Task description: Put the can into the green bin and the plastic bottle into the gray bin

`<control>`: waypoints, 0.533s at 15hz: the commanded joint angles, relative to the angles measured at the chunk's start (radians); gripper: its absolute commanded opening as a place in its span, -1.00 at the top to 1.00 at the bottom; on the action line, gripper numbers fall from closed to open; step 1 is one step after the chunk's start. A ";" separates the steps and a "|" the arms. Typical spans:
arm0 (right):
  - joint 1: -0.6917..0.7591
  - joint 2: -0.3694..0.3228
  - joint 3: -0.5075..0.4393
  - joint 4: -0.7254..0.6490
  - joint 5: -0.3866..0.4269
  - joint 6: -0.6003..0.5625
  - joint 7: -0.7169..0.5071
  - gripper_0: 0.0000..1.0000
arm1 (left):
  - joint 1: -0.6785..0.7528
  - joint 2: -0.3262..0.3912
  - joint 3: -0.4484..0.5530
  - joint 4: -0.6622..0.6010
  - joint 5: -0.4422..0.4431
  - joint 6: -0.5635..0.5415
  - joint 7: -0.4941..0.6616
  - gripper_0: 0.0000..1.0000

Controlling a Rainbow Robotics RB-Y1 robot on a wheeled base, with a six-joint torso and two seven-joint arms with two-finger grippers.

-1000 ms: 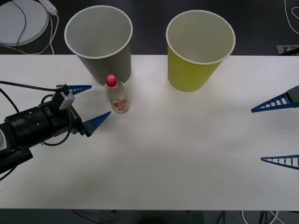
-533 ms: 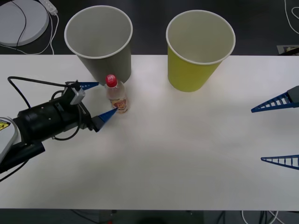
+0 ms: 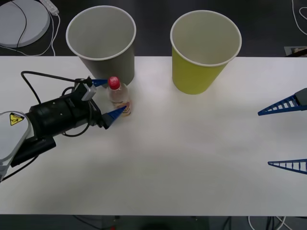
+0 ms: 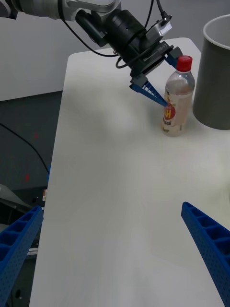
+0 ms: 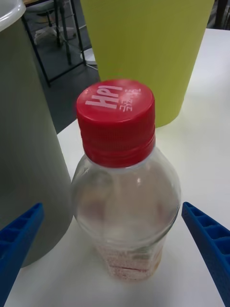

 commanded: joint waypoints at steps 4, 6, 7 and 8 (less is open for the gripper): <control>0.000 0.000 0.000 0.000 0.000 0.000 0.000 -1.00 | -0.025 -0.064 -0.002 0.019 -0.066 -0.001 0.020 -1.00; 0.000 0.000 0.000 0.000 0.000 0.000 0.000 -1.00 | -0.031 -0.079 -0.002 0.019 -0.091 -0.001 0.033 -1.00; 0.000 0.000 0.000 0.000 0.000 0.000 0.000 -1.00 | -0.036 -0.087 -0.002 0.019 -0.109 -0.001 0.042 -1.00; 0.000 0.000 0.000 0.000 0.000 0.000 0.000 -1.00 | -0.040 -0.090 -0.002 0.019 -0.121 -0.001 0.048 -1.00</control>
